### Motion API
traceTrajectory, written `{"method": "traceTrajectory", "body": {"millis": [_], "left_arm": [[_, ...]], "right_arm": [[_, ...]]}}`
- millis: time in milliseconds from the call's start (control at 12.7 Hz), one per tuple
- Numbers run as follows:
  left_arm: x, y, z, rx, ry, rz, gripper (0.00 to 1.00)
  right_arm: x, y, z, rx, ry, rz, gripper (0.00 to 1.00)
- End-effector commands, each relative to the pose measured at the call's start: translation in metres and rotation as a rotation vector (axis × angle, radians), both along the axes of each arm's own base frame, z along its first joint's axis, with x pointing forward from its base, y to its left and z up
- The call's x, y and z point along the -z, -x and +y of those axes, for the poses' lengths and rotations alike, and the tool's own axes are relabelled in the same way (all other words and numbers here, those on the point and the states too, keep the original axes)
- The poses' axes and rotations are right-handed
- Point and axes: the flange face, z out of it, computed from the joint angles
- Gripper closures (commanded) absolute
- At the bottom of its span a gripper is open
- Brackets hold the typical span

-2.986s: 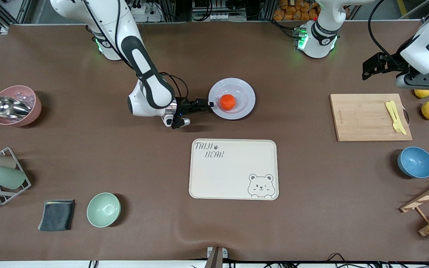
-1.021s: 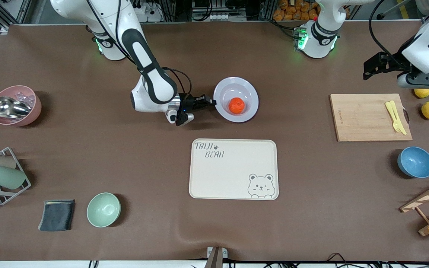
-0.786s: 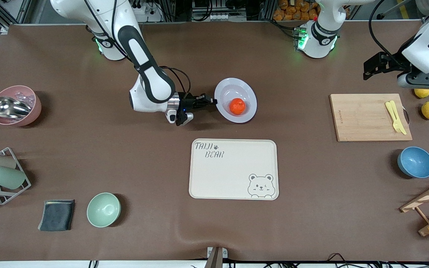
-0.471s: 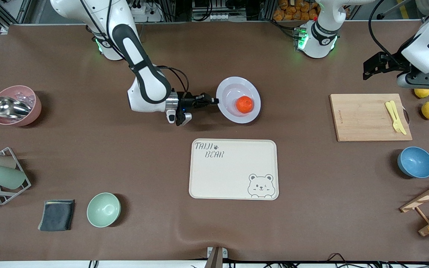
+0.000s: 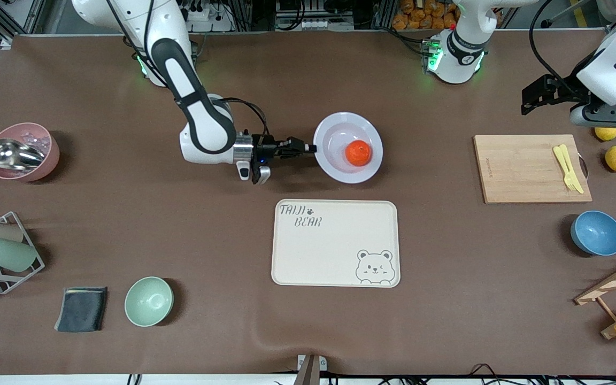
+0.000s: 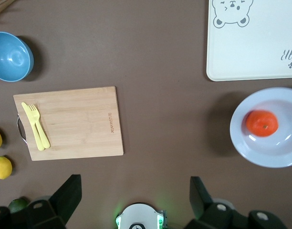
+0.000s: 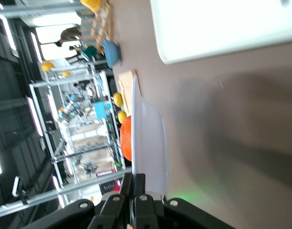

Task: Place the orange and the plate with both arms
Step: 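Grip the white plate rim with the right gripper, then slide the plate with the right gripper onto the bear tray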

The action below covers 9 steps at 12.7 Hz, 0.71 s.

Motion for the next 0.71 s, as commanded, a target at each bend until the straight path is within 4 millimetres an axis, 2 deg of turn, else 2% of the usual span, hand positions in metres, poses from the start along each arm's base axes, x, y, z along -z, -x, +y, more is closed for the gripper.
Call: {"method": "traceTrajectory", "body": {"millis": [0,236,314,471,629], "left_arm": [[-0.007,0.005,-0.002,-0.008,-0.007,-0.011,0.0],[-0.007,0.005,-0.002,-0.008,-0.009,-0.012,0.0],[-0.007,0.005,-0.002,-0.01,-0.009,-0.012,0.0],[-0.006,0.005,-0.002,-0.01,-0.009,-0.01,0.0],[-0.006,0.004,-0.002,-0.008,-0.009,-0.009,0.0]], "right_arm": [[-0.011,-0.041,-0.004,0.084,-0.064,-0.035,1.0],[0.003,-0.087,-0.02,0.164,-0.078,-0.05,1.0],[0.009,-0.103,-0.03,0.191,-0.079,-0.055,1.0],[0.02,-0.129,-0.039,0.239,-0.066,-0.066,1.0],[0.027,-0.149,-0.034,0.29,-0.045,-0.081,1.0]]}}
